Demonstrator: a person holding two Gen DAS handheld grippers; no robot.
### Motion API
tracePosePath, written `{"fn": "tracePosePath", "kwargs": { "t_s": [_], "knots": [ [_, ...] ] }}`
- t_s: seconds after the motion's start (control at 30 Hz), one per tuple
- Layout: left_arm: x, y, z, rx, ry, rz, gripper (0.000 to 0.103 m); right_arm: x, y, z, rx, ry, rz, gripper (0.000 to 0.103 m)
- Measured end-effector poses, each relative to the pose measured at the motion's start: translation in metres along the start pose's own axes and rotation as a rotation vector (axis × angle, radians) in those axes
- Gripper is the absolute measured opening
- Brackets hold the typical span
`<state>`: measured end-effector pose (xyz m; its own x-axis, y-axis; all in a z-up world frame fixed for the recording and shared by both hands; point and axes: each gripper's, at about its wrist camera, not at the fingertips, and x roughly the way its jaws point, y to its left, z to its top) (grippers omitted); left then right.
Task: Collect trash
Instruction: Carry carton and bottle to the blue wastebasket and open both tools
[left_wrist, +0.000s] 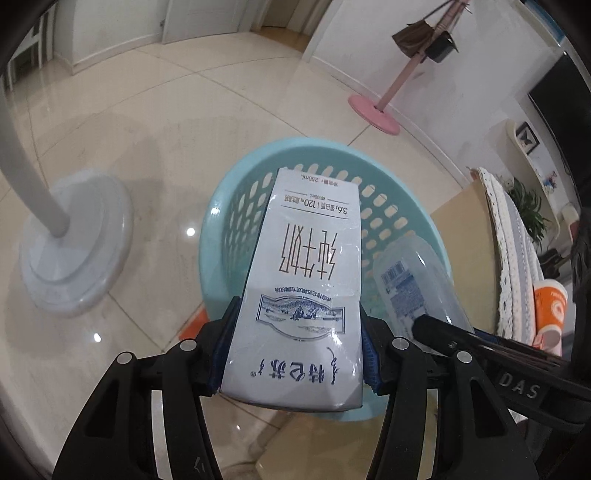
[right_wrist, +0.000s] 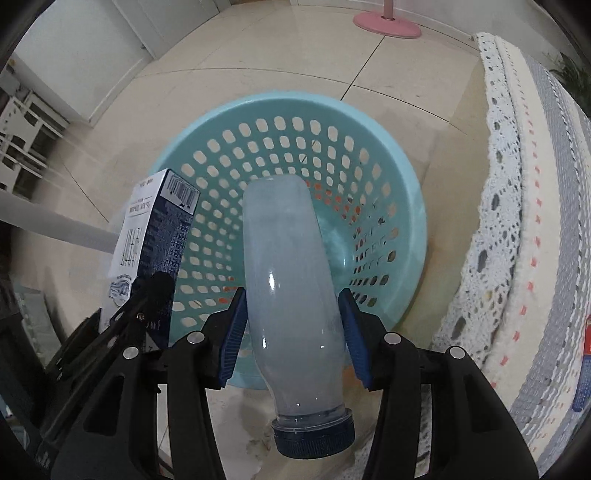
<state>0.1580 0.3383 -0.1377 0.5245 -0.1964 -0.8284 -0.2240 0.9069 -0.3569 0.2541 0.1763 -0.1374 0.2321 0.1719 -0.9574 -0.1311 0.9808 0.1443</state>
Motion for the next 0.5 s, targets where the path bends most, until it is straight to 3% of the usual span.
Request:
{"fn": "tracePosePath", "kwargs": {
  "t_s": [0.1, 0.23, 0.5],
  "knots": [
    [0.001, -0.004, 0.001, -0.002, 0.008, 0.011, 0.055, 0.008, -0.005, 0.005, 0.006, -0.002, -0.003, 0.046],
    [-0.008, 0.003, 0.0, -0.035, -0.005, -0.027, 0.067, -0.002, -0.016, 0.005, 0.053, -0.033, 0.045, 0.047],
    [-0.049, -0.008, -0.001, -0.044, -0.078, -0.07, 0.068, -0.063, -0.041, -0.015, 0.101, -0.148, 0.109, 0.047]
  ]
}}
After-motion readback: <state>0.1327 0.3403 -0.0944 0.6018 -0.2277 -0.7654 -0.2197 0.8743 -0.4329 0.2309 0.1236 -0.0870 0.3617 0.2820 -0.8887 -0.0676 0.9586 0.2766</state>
